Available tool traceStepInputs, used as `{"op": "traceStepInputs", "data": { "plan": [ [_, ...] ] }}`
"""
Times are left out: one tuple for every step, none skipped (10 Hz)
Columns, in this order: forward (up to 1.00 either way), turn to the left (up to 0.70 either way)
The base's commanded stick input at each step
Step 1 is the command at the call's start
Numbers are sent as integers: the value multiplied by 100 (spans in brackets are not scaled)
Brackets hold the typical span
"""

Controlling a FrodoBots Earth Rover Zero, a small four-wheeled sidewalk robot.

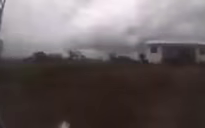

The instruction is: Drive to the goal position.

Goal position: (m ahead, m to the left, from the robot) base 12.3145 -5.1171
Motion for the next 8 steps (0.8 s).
{"op": "traceStepInputs", "data": {
  "plan": [
    [0, 0],
    [0, 0],
    [0, 0],
    [0, 0],
    [53, 0],
    [70, 0],
    [70, 0],
    [70, 0]
  ]
}}
